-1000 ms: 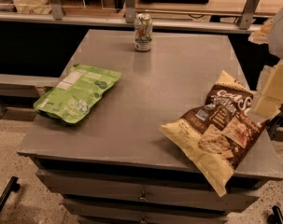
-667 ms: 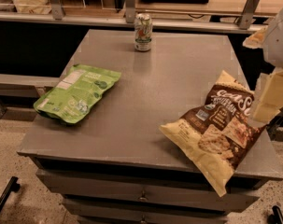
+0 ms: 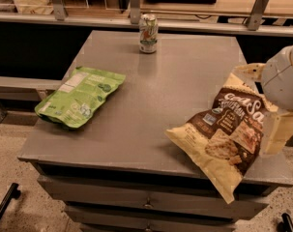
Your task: Move brown chip bag near green rice chip bag
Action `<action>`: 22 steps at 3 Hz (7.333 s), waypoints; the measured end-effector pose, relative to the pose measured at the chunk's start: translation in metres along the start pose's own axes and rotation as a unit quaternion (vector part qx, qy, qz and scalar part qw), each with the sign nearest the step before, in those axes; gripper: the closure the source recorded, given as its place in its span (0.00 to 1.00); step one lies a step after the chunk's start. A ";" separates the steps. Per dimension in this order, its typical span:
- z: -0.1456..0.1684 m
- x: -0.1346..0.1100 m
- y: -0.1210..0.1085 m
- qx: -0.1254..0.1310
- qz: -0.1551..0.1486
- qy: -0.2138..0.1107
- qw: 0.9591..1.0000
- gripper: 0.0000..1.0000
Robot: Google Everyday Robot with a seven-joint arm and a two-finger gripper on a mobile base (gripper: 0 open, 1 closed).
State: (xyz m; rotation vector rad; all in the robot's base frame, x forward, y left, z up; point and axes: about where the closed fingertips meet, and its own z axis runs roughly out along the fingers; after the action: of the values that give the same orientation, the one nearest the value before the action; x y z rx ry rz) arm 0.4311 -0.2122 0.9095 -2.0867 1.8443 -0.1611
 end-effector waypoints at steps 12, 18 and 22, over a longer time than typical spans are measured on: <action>-0.027 -0.104 -0.078 0.136 -0.267 -0.223 0.928 1.00; 0.020 -0.258 -0.096 0.081 -0.392 -0.349 0.847 0.61; 0.009 -0.247 -0.095 0.065 -0.398 -0.337 0.851 0.00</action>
Offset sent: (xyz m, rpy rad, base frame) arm -0.0101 0.0070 -0.0603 -0.0810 0.0681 0.3277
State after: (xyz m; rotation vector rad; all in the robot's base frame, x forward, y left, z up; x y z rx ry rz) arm 0.4875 0.0404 0.9680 -2.2679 0.5022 0.2233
